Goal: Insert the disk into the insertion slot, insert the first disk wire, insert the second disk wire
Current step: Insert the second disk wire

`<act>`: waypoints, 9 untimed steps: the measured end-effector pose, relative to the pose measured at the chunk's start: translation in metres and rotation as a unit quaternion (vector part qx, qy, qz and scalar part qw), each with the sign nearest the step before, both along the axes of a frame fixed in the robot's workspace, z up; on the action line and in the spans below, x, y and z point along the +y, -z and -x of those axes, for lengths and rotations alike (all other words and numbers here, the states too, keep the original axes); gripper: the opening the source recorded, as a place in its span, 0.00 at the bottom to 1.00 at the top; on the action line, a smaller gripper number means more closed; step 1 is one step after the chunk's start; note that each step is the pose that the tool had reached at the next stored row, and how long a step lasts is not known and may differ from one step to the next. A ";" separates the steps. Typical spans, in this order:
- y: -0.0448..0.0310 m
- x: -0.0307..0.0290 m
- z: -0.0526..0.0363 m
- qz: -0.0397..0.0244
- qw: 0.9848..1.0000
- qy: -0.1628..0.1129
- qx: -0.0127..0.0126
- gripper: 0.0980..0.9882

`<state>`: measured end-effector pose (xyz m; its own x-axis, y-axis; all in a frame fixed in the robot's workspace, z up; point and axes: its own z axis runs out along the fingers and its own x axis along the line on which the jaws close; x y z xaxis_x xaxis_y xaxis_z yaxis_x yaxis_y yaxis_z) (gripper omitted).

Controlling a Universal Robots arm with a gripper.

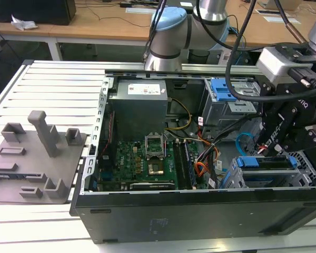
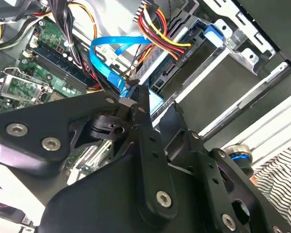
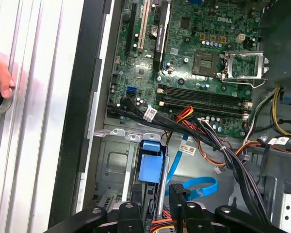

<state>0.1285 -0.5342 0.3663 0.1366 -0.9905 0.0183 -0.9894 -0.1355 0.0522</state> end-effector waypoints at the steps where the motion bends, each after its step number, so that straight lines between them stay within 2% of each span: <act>1: -0.0013 0.0001 0.0000 0.000 1.000 0.000 0.000 0.30; 3: -0.0086 0.0000 0.0000 0.000 1.000 0.000 0.000 0.30; 8: -0.0091 0.0007 0.0000 0.000 1.000 0.000 0.000 0.30; 9: -0.0091 0.0041 0.0000 0.000 1.000 0.000 0.000 0.30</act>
